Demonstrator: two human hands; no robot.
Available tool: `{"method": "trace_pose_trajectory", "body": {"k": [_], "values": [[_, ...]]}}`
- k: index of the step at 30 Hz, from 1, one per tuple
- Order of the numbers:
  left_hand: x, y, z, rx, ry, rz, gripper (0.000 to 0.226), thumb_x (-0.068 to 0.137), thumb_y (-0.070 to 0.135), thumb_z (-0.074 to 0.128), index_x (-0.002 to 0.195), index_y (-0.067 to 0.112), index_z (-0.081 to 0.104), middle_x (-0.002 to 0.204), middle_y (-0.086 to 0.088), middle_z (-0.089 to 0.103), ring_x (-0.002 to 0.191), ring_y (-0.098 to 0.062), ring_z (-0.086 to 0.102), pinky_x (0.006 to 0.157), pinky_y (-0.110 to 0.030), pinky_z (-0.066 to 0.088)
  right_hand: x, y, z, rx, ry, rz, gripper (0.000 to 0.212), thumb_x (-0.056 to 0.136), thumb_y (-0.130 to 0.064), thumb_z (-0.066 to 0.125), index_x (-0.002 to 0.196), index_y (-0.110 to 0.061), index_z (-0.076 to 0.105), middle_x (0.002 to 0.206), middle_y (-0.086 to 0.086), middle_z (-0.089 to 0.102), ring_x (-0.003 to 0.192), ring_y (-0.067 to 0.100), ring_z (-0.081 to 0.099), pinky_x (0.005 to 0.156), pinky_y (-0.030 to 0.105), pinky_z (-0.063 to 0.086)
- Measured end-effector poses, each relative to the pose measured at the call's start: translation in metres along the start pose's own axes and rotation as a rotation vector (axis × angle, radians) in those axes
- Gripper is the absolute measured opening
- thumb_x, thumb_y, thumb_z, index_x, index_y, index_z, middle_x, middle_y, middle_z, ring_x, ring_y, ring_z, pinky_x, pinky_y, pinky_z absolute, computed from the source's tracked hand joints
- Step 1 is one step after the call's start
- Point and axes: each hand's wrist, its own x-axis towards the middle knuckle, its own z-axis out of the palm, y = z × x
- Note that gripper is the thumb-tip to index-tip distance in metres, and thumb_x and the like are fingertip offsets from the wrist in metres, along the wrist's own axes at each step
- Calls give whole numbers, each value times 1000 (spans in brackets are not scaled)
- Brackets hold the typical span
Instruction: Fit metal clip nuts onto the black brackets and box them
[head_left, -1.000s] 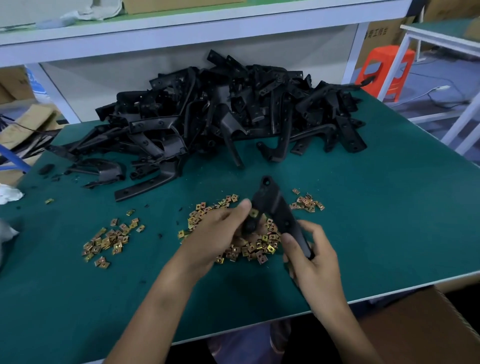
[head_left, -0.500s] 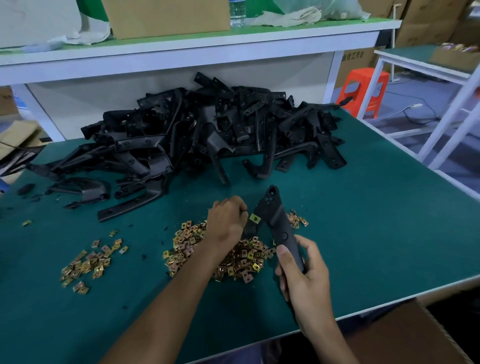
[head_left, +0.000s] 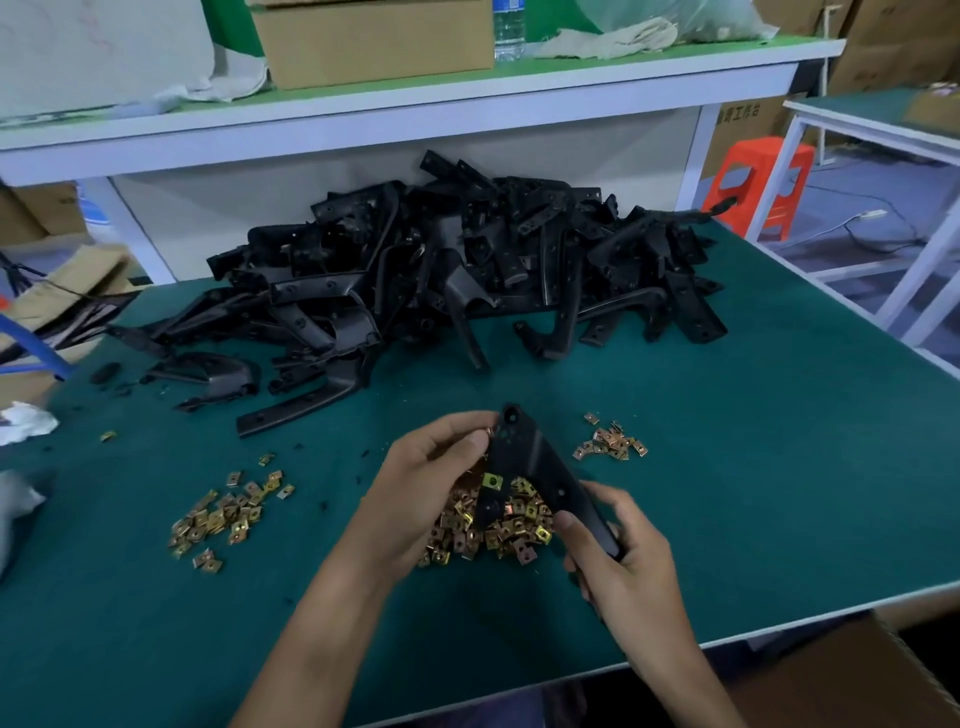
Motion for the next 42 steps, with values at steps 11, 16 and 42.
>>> {"method": "trace_pose_trajectory", "body": {"k": [11, 16, 42], "values": [[-2, 9, -13, 53, 31, 39, 18, 93, 6, 68, 102, 18, 77, 95, -16, 71, 87, -26, 66, 86, -39, 56, -2, -1, -1, -121, -62, -51, 26, 92, -34, 73, 111, -49, 64, 62, 0, 66, 50, 6, 55, 50, 24, 43], [-3, 13, -22, 150, -60, 39, 25, 91, 3, 69, 111, 18, 71, 75, -3, 62, 69, -15, 60, 68, -22, 53, -1, -4, -1, -153, -95, -56, 29, 92, -24, 74, 109, -45, 65, 62, 3, 65, 53, 7, 55, 53, 21, 44], [-3, 26, -17, 349, -55, 64, 26, 87, 13, 74, 101, 35, 75, 76, -8, 64, 68, -24, 62, 73, -39, 49, -5, 0, 4, -142, -199, -76, 25, 92, -49, 64, 116, -50, 59, 72, -11, 69, 58, 0, 59, 56, 17, 45]]}}
